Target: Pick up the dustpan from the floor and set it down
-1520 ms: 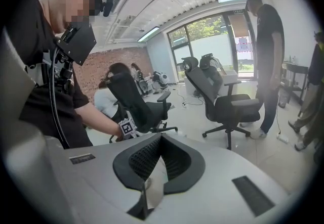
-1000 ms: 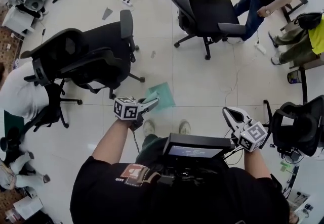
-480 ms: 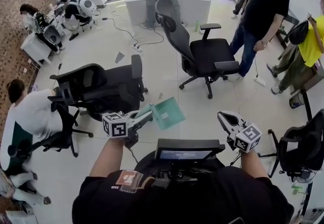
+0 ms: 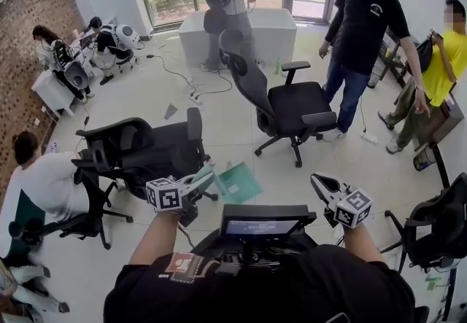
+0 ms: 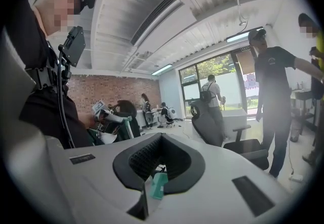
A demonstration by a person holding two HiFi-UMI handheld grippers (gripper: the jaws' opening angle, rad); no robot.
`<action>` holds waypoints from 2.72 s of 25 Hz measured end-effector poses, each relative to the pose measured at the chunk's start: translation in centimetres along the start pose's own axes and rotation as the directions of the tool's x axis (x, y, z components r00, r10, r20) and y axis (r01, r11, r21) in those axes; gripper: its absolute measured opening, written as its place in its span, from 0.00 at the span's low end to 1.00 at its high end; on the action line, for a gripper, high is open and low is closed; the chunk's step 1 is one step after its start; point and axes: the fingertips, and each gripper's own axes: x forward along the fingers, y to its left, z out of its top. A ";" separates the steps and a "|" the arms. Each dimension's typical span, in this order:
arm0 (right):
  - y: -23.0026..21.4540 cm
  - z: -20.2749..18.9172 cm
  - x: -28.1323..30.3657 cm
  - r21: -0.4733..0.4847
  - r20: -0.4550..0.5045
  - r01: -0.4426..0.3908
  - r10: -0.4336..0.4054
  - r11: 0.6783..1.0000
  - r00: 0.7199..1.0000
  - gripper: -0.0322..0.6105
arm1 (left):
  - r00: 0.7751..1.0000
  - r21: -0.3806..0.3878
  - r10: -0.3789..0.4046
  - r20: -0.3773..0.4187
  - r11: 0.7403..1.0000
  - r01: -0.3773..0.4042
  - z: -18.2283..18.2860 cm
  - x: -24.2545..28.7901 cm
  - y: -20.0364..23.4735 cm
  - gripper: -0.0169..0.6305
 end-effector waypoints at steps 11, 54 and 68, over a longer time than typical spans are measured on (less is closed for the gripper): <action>-0.2 0.7 -0.4 0.002 0.000 0.012 -0.012 1.000 1.000 0.06 | 0.998 0.008 -0.046 -0.039 0.999 0.046 -1.2 0.3 -1.1 0.12; -2.2 -7.0 1.3 0.088 -0.117 0.062 -0.052 0.994 0.992 0.06 | 0.974 -0.086 -0.025 -0.227 0.996 0.006 -13.9 7.4 10.3 0.12; -10.9 -20.4 1.4 0.145 -0.252 0.153 -0.114 0.978 0.961 0.06 | 0.947 -0.168 0.020 -0.320 0.983 -0.078 -28.6 22.2 27.1 0.13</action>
